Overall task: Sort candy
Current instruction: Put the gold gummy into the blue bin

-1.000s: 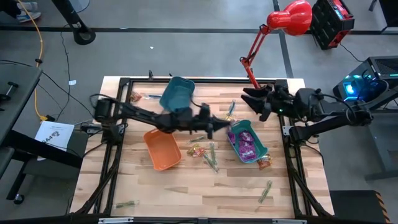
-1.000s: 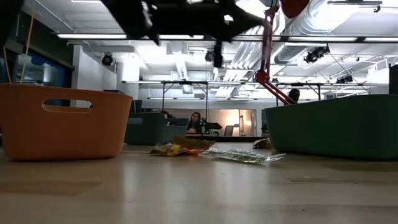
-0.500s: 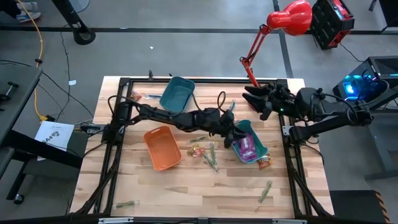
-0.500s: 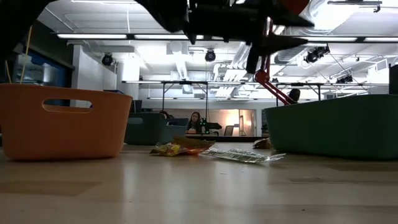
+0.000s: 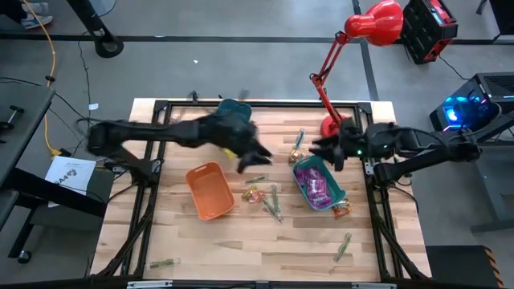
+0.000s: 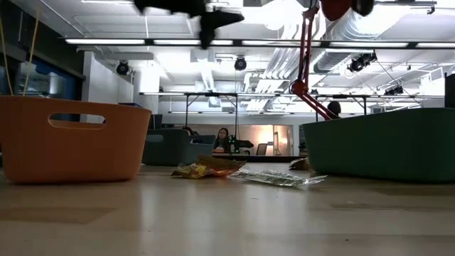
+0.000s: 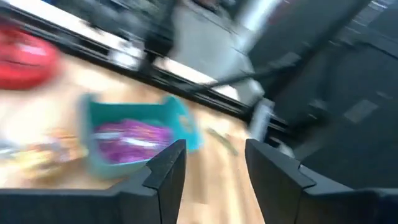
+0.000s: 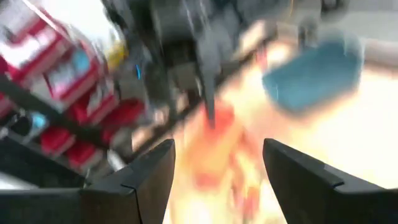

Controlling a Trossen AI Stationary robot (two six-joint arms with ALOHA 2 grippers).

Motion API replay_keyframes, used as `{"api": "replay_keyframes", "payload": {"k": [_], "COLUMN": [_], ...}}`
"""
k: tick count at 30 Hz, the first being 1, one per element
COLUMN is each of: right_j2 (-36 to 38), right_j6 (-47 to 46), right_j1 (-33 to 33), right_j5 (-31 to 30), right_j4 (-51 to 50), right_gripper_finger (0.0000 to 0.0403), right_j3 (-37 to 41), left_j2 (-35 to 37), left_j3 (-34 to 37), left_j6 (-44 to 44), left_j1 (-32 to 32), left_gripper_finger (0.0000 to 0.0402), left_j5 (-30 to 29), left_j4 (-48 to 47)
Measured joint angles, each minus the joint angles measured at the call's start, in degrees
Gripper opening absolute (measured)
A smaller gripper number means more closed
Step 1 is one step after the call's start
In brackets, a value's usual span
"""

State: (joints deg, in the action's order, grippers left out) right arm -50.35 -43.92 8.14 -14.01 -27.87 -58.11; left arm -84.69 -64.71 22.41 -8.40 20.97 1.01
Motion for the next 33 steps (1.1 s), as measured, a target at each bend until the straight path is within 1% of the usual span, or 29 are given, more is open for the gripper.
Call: {"api": "replay_keyframes", "payload": {"k": [1, 3, 5, 7, 11, 13, 15, 17, 20, 23, 26, 30, 33], "right_j2": [-0.40, -1.68, -3.42, -5.40, -10.37, -13.32, -16.61, -20.12, -24.36, -26.89, -27.88, -27.97, -27.95], "right_j6": [-3.01, -9.68, -16.11, -22.01, -32.42, -36.89, -39.74, -41.61, -43.91, -44.61, -44.49, -40.60, -36.83], "right_j1": [0.57, 2.39, 5.34, 9.45, 19.66, 25.05, 30.35, 34.07, 36.26, 35.66, 33.46, 30.27, 28.47], "right_j5": [2.22, 8.98, 16.25, 22.01, 29.24, 30.63, 30.65, 29.48, 26.15, 21.63, 17.73, 17.12, 17.20], "right_j4": [-2.90, -8.63, -12.99, -16.57, -23.53, -27.18, -30.11, -33.28, -35.51, -35.36, -35.19, -33.45, -28.31], "right_gripper_finger": [0.0238, 0.0238, 0.0238, 0.0238, 0.0238, 0.0238, 0.0238, 0.0238, 0.0238, 0.0238, 0.0238, 0.0238, 0.0238], "right_j3": [0.00, 0.00, 0.00, 0.00, 0.00, 0.00, 0.00, 0.14, 2.16, 5.29, 9.40, 15.34, 18.78], "left_j2": [3.29, 9.70, 15.44, 19.98, 25.47, 26.84, 26.93, 26.82, 26.69, 26.54, 26.63, 26.61, 26.61], "left_j3": [2.95, 8.21, 12.44, 16.11, 20.79, 21.56, 21.62, 21.73, 21.71, 21.71, 21.71, 21.71, 21.71], "left_j6": [0.59, 1.75, 3.42, 5.21, 7.82, 7.94, 7.36, 6.63, 5.15, 4.96, 4.98, 6.16, 6.45], "left_j1": [0.00, 0.27, 0.37, 0.34, 0.11, 0.13, 0.11, 0.11, 0.11, 0.11, 0.11, 0.11, 0.11], "left_gripper_finger": [0.0155, 0.0153, 0.0152, 0.0152, 0.0152, 0.0152, 0.0152, 0.0152, 0.0152, 0.0152, 0.0152, 0.0152, 0.0152], "left_j5": [-3.22, -8.61, -12.62, -15.66, -19.34, -20.24, -20.41, -20.45, -20.44, -20.44, -20.42, -20.12, -20.07], "left_j4": [-0.27, -0.53, -0.22, -0.01, -0.46, -0.32, -0.41, -0.27, 0.61, 0.55, 0.64, 0.64, 0.59]}}
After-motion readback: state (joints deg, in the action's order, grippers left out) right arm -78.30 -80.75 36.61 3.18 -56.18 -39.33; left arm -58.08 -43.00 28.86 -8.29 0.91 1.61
